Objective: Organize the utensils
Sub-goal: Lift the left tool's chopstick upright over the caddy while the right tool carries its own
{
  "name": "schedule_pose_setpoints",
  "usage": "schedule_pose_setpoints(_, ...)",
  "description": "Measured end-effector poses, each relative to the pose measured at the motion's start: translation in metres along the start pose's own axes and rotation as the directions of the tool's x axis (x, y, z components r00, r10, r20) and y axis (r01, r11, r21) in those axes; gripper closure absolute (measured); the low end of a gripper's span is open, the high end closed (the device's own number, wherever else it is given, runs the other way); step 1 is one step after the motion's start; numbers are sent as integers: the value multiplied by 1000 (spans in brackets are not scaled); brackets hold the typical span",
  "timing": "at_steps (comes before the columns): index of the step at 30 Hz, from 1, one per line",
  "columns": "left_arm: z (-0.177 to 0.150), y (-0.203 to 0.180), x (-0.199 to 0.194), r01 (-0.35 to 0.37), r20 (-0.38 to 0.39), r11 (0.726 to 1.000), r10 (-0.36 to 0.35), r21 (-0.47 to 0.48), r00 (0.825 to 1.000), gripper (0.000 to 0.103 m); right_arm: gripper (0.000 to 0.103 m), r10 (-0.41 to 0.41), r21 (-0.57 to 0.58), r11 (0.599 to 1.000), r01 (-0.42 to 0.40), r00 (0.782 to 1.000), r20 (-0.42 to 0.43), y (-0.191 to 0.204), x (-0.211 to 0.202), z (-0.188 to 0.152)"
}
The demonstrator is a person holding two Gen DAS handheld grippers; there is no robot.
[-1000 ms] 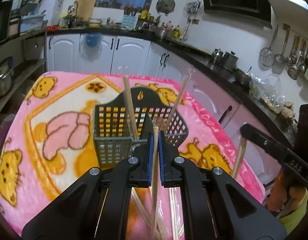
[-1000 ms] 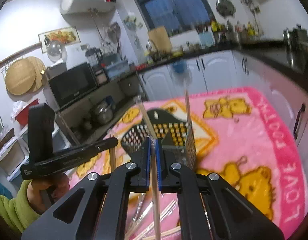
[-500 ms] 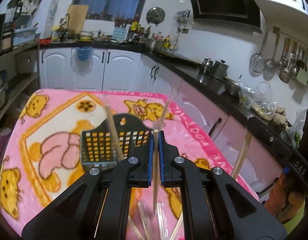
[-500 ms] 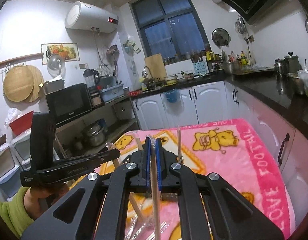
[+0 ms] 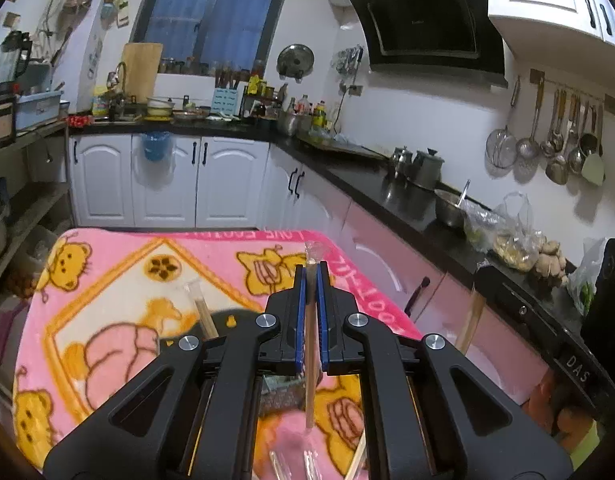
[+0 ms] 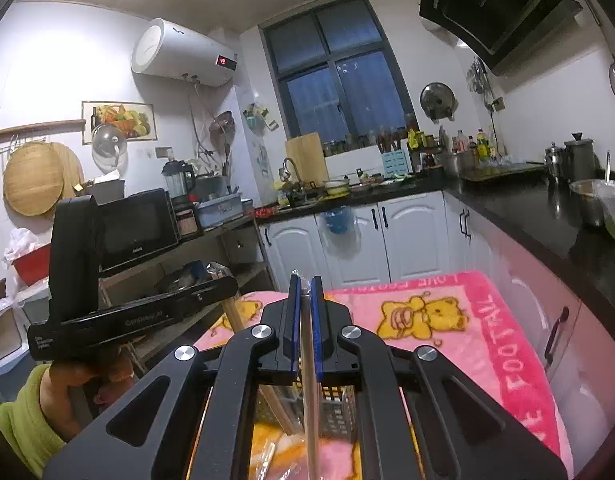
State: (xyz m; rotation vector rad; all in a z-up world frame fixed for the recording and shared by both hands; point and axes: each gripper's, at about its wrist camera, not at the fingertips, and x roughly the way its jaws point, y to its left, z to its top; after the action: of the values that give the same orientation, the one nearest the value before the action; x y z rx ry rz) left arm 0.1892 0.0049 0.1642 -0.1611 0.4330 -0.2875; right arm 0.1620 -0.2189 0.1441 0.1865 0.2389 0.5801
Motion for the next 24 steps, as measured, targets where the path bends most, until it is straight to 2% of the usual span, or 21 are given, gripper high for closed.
schedule_pose_setpoints(3,9,5,0,-6,11,1000,6,-4,1000,100,98,5,-9,1000,-5,1000,19,2,6,9)
schedule_pose_setpoints(13,40,26,-9,-99,96,995,99,3,990,100,98,48,-27,999,-46,995,88,7,38,41)
schedule_pose_setpoints(17,43,37,-10,-145,116,989,143,6,983,100,98,56,-55,997,-51,994,98,9,57,46)
schedule_pose_setpoints(24,38,62,0,-195,105,981,196,-13,975,100,98,37,-54,998,-33,996,84,1,92,41)
